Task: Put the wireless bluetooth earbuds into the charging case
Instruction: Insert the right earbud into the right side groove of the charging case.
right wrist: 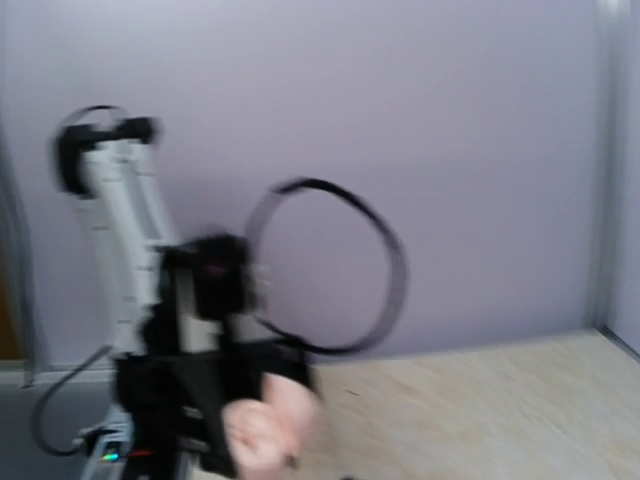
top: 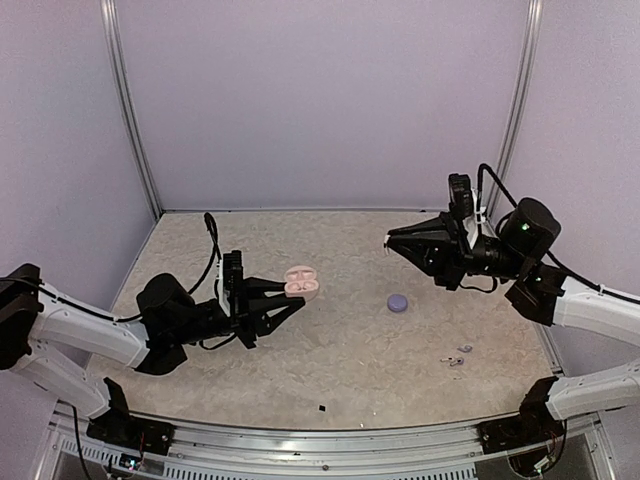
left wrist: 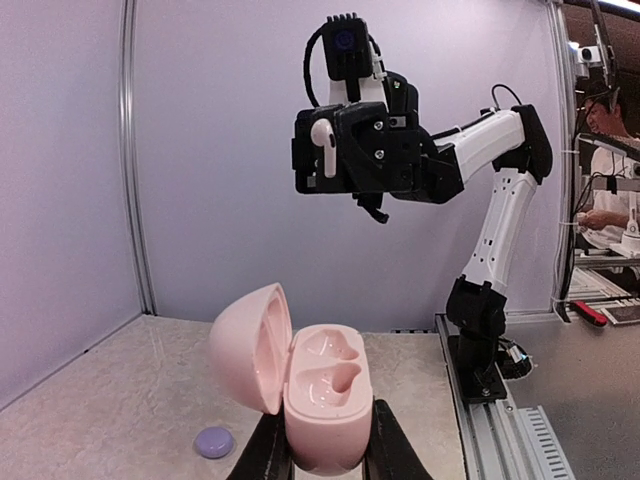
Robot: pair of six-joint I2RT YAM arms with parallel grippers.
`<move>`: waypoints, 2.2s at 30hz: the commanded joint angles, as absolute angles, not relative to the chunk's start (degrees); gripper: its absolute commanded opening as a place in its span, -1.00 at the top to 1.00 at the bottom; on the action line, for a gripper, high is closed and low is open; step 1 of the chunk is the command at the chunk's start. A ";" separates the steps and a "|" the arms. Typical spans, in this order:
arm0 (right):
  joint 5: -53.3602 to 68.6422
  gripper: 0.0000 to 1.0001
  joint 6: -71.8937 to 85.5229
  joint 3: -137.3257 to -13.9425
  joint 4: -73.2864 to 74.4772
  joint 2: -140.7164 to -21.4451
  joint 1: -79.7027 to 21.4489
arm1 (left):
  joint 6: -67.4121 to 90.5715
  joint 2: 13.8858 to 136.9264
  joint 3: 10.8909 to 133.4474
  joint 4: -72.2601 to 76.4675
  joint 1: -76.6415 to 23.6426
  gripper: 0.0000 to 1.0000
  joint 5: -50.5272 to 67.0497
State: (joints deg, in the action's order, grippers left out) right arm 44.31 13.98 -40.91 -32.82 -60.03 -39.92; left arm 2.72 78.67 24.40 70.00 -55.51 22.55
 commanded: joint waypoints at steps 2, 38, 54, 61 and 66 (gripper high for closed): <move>46.23 0.83 8.13 -44.20 -37.18 -63.26 -46.19 | 1.37 78.04 26.59 71.89 -55.30 0.96 25.87; 20.32 0.89 -3.98 -45.00 -50.01 -75.54 -63.72 | -10.65 76.61 28.20 71.33 -62.75 0.97 12.14; 13.39 0.91 -0.92 -43.25 -57.53 -78.24 -64.53 | -11.60 77.94 28.38 74.58 -63.94 0.98 2.63; 13.43 0.91 2.09 -44.50 -60.85 -81.31 -64.68 | -12.17 78.48 28.62 75.12 -64.62 0.98 0.80; 12.88 0.91 2.65 -44.91 -61.28 -82.23 -64.81 | -12.43 78.25 28.43 75.23 -64.87 0.98 0.18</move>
